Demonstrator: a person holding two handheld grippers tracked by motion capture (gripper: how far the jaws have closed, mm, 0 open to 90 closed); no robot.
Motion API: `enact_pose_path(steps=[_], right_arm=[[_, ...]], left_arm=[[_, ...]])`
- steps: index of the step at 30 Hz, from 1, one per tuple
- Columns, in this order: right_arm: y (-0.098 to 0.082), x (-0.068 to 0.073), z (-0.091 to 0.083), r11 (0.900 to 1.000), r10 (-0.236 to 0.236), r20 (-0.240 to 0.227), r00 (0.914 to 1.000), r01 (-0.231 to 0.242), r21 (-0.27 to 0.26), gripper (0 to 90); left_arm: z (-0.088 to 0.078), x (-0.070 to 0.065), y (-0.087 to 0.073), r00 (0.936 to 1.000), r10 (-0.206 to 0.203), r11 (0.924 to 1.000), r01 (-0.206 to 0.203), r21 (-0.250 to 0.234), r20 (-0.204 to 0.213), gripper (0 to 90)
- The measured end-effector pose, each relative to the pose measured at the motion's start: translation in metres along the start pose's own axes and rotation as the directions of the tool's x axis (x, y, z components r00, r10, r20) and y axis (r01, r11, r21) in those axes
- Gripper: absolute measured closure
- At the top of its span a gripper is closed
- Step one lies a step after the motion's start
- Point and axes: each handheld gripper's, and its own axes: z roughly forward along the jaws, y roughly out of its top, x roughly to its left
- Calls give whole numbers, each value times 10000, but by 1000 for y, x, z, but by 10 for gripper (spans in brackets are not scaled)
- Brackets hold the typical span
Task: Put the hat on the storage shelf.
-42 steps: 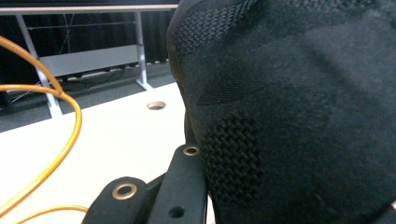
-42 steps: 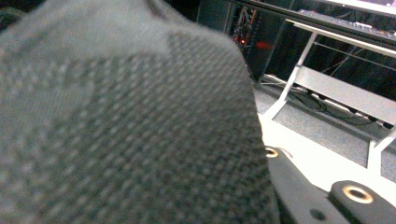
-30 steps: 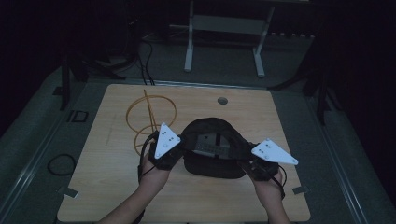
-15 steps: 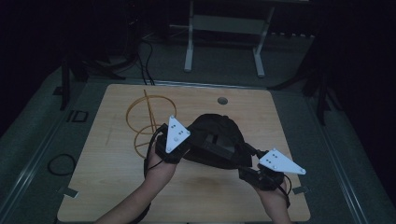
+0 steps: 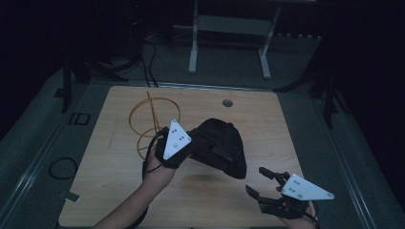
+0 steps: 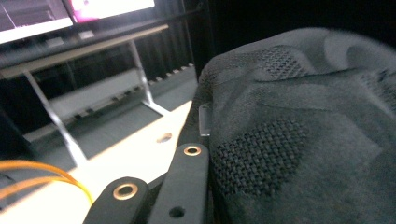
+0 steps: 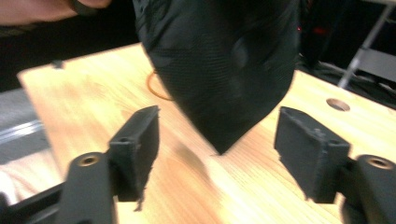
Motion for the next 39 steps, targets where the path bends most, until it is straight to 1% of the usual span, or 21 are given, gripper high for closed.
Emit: enact_pose_path(steps=[1, 4, 5, 7, 9, 13, 14, 16, 17, 19, 20, 21, 22, 24, 25, 27, 30, 32, 33, 35, 39], right_arm=[[0, -3, -7, 9999, -66, -142, 9999, 64, -92, 344], [3, -11, -21, 9988, -236, -450, 9987, 216, -432, 356], [4, -12, -24, 9977, -397, -425, 9983, 373, -568, 392], [8, -14, -26, 9946, -870, -373, 9955, 847, -600, 419], [14, -14, -26, 9923, -1156, -378, 9926, 1138, -486, 430], [28, -10, -21, 9825, -1844, -708, 9803, 1819, -405, 456], [32, -8, -20, 9781, -2067, -862, 9746, 2038, -418, 456], [41, -3, -16, 9669, -2550, -1119, 9604, 2520, -407, 456], [45, -1, -14, 9604, -2784, -1237, 9525, 2746, -476, 456], [54, 6, -10, 9467, -3219, -1440, 9358, 3166, -593, 458], [57, 9, -8, 9394, -3427, -1490, 9276, 3370, -628, 462], [60, 12, -5, 9324, -3612, -1486, 9206, 3550, -672, 462], [62, 15, -3, 9265, -3764, -1535, 9137, 3703, -672, 462], [65, 19, 2, 9175, -3978, -1772, 9002, 3906, -755, 461], [65, 21, 3, 9157, -4018, -1925, 8953, 3923, -871, 461], [66, 24, 5, 9103, -4138, -2128, 8851, 4010, -1025, 456], [67, 27, 8, 9108, -4129, -2427, 8778, 3970, -1135, 432], [68, 27, 12, 9144, -4049, -2317, 8845, 3927, -985, 394], [68, 27, 12, 9144, -4049, -2317, 8845, 3927, -985, 394], [68, 28, 17, 9150, -4032, -2129, 8900, 3958, -784, 379], [67, 31, 23, 9116, -4101, -2066, 8883, 4062, -629, 419]], left_arm=[[-2, 0, -1, 9996, 292, 9995, -292, -74, 47, 899], [-4, 6, -5, 9941, 542, 9983, -518, -279, 936, 898], [-5, 8, -7, 9874, 660, 9973, -605, -428, 1436, 898], [-7, 9, -9, 9758, 1157, 9923, -1051, -659, 1857, 898], [-10, 12, -12, 9517, 1700, 9825, -1438, -1180, 2557, 898], [-14, 19, -14, 9127, 2338, 9671, -1828, -1768, 3352, 897], [-15, 19, -15, 9102, 2571, 9605, -2037, -1896, 3247, 897], [-18, 21, -14, 8834, 2849, 9514, -2131, -2224, 3721, 897], [-19, 20, -13, 8726, 3034, 9457, -2266, -2330, 3828, 897], [-20, 22, -13, 8444, 3255, 9382, -2326, -2562, 4254, 897], [-20, 22, -13, 8340, 3249, 9385, -2262, -2608, 4459, 897], [-19, 23, -13, 8191, 3205, 9404, -2147, -2637, 4758, 897], [-19, 23, -14, 8125, 3268, 9383, -2176, -2690, 4827, 897], [-17, 23, -14, 8029, 3232, 9398, -2104, -2692, 5009, 897], [-16, 23, -15, 8063, 3156, 9420, -2027, -2676, 5003, 897], [-14, 23, -16, 8063, 3066, 9447, -1928, -2653, 5059, 897], [-12, 23, -16, 8151, 2902, 9479, -1731, -2673, 5014, 897], [-11, 23, -15, 8151, 2848, 9486, -1638, -2709, 5045, 898], [-11, 23, -15, 8151, 2848, 9486, -1638, -2709, 5045, 897], [-10, 23, -14, 8203, 2732, 9499, -1474, -2758, 5025, 898], [-7, 25, -15, 8315, 2457, 9562, -1234, -2656, 4982, 897]])
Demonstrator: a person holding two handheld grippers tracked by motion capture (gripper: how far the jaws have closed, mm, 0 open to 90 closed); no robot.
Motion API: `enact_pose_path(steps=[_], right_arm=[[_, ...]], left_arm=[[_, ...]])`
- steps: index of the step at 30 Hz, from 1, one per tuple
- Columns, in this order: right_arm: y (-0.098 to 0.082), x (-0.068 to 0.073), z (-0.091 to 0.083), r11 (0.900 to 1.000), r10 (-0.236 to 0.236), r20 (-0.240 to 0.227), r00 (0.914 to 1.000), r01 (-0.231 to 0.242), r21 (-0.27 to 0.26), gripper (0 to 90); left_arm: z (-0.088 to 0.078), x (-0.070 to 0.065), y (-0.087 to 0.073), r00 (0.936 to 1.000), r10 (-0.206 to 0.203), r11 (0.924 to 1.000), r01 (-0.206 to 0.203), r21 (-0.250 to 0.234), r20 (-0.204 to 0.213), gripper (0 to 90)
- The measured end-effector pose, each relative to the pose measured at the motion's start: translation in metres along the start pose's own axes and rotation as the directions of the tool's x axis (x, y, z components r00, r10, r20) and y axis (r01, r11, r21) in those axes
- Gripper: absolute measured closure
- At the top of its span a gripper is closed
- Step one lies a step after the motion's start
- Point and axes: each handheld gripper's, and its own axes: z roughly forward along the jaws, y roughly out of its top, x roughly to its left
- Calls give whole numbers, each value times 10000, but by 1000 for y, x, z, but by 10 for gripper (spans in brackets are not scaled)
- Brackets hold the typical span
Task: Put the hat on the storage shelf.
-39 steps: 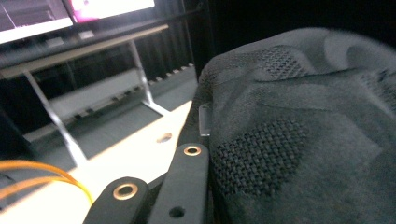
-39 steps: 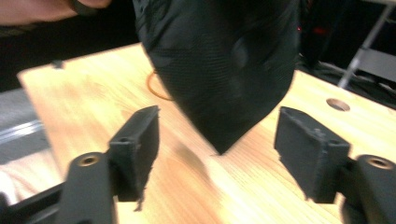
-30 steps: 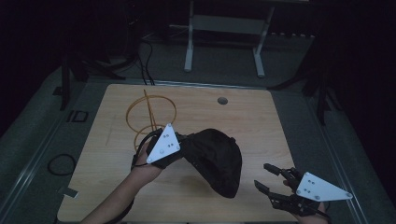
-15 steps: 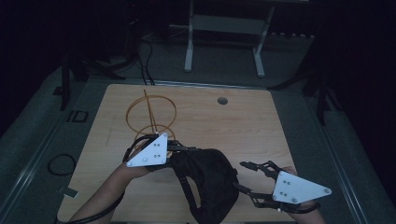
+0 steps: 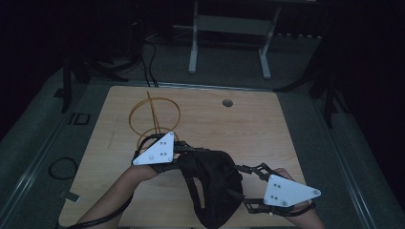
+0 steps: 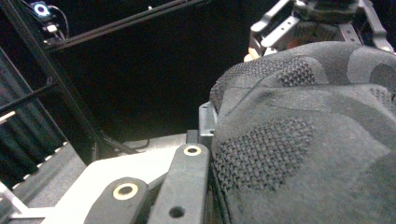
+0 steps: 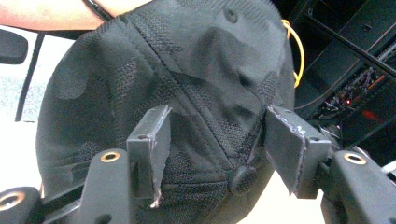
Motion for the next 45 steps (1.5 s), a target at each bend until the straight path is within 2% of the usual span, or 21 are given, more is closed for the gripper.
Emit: enact_pose_path(steps=[4, 5, 7, 8, 11, 15, 18, 19, 20, 21, 23, 24, 26, 31, 32, 35, 38, 40, 41, 43, 45], right_arm=[[-1, 2, 5, 10000, -56, -68, 10000, 56, 2, 525], [-1, 3, 7, 9999, -145, -12, 9999, 145, 81, 579], [-1, 4, 9, 9993, -291, 28, 9996, 291, 247, 599], [-2, 5, 11, 9988, -334, 40, 9994, 332, 358, 650], [-2, 5, 14, 9979, -404, 266, 9988, 389, 520, 770], [-1, 5, 16, 9975, -382, 511, 9980, 351, 606, 881], [0, 5, 16, 9976, -322, 547, 9980, 287, 631, 888], [2, 4, 15, 9980, -102, 574, 9983, 66, 633, 896], [2, 4, 14, 9984, -111, 769, 9970, 68, 559, 897], [2, 2, 13, 9990, 78, 856, 9963, -114, 424, 897], [1, -2, 11, 9984, 497, 869, 9950, -518, 225, 898], [1, -2, 11, 9985, 483, 1059, 9932, -506, 197, 898], [1, -4, 11, 9980, 591, 986, 9934, -612, 184, 897], [3, -2, 10, 9988, 468, 1389, 9892, -487, 101, 900], [3, -3, 10, 9980, 618, 1160, 9913, -629, 57, 900], [3, -6, 7, 9966, 824, 1415, 9865, -811, -148, 899], [5, -5, 7, 9974, 720, 1572, 9849, -702, -168, 900], [5, -5, 5, 9961, 854, 1593, 9835, -810, -338, 900], [5, -7, 4, 9947, 964, 1446, 9848, -900, -497, 900], [5, -11, 1, 9910, 1247, 1521, 9805, -1155, -682, 900], [9, -13, -1, 9910, 1249, 1616, 9789, -1152, -681, 900]], left_arm=[[1, 0, -1, 9998, -108, 9999, 108, -41, -172, 898], [1, 0, -1, 9997, -150, 9999, 149, -44, -174, 897], [0, 0, -1, 9997, -145, 9999, 144, -23, -217, 897], [0, 0, -1, 9997, -146, 9999, 145, -34, -173, 897], [1, -2, 0, 9998, -20, 10000, 20, 29, -189, 897], [0, -1, -1, 9995, -214, 9998, 213, -28, -231, 897], [0, -1, -2, 9994, -280, 9996, 279, -43, -216, 897], [-2, 1, -4, 9986, -365, 9993, 364, -28, -380, 897], [-3, 1, -4, 9983, -407, 9992, 404, -78, -412, 896], [-4, 1, -5, 9985, -316, 9995, 311, -109, -453, 896], [-5, 2, -5, 9976, -441, 9990, 437, -95, -532, 896], [-4, 2, -6, 9973, -520, 9986, 517, -80, -516, 896], [-4, 1, -6, 9970, -460, 9989, 458, -48, -630, 896], [-5, 2, -4, 9973, -514, 9986, 506, -158, -528, 896], [-5, 2, -4, 9972, -375, 9992, 367, -129, -653, 896], [-5, 2, -3, 9969, -411, 9991, 400, -168, -675, 896], [-5, 2, -1, 9966, -536, 9983, 519, -278, -625, 896], [-6, 4, -1, 9946, -764, 9970, 752, -186, -704, 891], [-6, 5, -1, 9931, -731, 9973, 719, -159, -916, 878], [-8, 6, -4, 9902, -862, 9962, 842, -233, -1100, 806], [-9, 7, -5, 9878, -993, 9950, 971, -238, -1196, 773]])
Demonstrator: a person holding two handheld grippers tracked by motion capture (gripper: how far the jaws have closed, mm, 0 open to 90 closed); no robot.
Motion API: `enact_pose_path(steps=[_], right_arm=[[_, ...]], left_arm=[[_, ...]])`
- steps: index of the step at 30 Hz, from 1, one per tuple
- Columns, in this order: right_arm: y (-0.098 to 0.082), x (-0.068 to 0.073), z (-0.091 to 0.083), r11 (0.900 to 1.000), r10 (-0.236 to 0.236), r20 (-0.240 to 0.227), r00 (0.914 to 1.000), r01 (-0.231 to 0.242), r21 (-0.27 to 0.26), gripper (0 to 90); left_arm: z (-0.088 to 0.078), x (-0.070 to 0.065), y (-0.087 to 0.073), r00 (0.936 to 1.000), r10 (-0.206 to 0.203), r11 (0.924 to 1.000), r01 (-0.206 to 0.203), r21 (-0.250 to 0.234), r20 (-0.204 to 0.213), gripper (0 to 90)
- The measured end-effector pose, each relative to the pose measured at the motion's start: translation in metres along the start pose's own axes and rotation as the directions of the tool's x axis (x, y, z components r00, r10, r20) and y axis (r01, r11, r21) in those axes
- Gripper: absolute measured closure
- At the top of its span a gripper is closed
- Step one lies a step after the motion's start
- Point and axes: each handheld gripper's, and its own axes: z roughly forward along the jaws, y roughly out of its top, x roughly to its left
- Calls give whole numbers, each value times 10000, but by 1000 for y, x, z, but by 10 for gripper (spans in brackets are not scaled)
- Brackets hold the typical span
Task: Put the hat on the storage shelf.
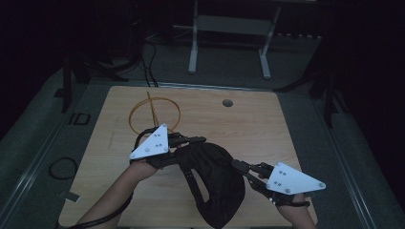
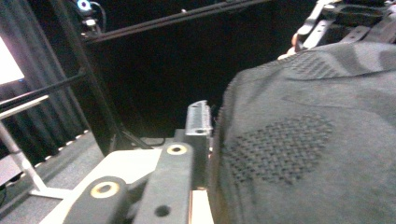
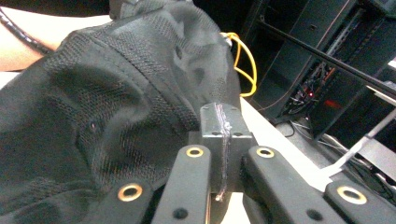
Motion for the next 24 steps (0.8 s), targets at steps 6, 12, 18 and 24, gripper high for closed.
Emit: enact_pose_path(steps=[6, 12, 18, 24], right_arm=[[13, -8, -2, 9998, 103, 376, 9992, -95, -196, 900], [25, -17, -8, 9984, 275, 616, 9977, -243, -514, 900], [29, -24, -11, 9966, 497, 1039, 9933, -425, -709, 900], [34, -32, -14, 9937, 702, 1389, 9878, -570, -968, 900]], left_arm=[[-2, 1, 1, 9991, -199, 9998, 201, 62, -383, 535], [-9, 4, 1, 9896, -683, 9976, 695, 44, -1269, 366], [-25, 4, -1, 9745, -898, 9941, 1003, 410, -2056, 311], [-49, 0, -5, 9531, -1069, 9892, 1308, 666, -2830, 245]])
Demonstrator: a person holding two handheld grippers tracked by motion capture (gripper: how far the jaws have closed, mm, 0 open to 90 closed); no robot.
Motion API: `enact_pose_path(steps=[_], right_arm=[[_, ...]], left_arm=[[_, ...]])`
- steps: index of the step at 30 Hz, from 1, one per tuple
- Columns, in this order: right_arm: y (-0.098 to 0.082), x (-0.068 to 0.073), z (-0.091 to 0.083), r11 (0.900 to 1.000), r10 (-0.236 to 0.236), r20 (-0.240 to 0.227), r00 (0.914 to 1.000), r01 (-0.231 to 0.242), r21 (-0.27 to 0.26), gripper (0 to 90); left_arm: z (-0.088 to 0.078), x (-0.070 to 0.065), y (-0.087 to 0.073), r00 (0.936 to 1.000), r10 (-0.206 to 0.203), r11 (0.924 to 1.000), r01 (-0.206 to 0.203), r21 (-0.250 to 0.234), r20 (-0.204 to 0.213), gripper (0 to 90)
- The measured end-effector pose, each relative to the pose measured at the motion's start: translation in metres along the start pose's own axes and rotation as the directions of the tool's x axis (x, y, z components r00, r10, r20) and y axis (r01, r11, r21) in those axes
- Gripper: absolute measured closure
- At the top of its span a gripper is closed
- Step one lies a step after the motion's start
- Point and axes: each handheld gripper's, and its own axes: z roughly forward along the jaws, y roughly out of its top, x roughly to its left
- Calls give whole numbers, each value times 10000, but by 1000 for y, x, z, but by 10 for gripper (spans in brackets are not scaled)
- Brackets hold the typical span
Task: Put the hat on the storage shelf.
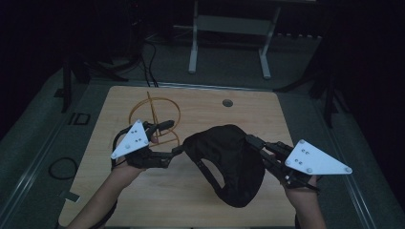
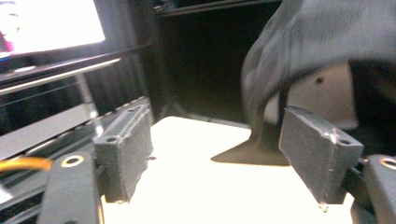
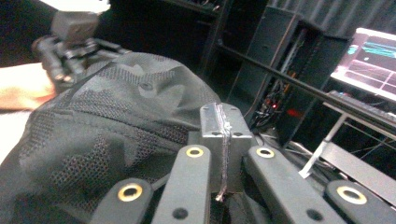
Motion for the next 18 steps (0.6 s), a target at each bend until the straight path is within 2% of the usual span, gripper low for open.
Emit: enact_pose_path(steps=[2, 4, 8, 11, 13, 15, 16, 18], right_arm=[[3, -3, 0, 10000, 86, 198, 9998, -85, -48, 900], [6, -7, 1, 9998, 118, 329, 9994, -114, -132, 900], [12, -13, 7, 10000, 62, 704, 9975, -57, -75, 900], [17, -19, 16, 9999, 96, 868, 9962, -91, -61, 900], [21, -23, 24, 9999, 127, 956, 9953, -121, -66, 900], [25, -26, 33, 10000, 20, 1125, 9937, -21, 7, 900], [25, -26, 33, 10000, 20, 1125, 9937, -21, 7, 900], [30, -30, 43, 10000, 43, 1190, 9929, -48, 43, 900]], left_arm=[[-9, 1, -3, 9988, -68, 9998, 78, 197, -486, 242], [-20, 1, -7, 9970, -339, 9991, 355, 217, -701, 242], [-43, 2, -20, 9955, -582, 9979, 602, 244, -746, 162], [-57, 1, -35, 9899, -740, 9956, 804, 481, -1210, 135], [-66, 1, -47, 9849, -830, 9928, 949, 730, -1521, 82], [-74, -1, -61, 9806, -1050, 9898, 1192, 786, -1654, 54], [-74, -1, -61, 9806, -1050, 9898, 1192, 786, -1654, 38], [-81, -6, -80, 9734, -1258, 9843, 1466, 984, -1914, 28]])
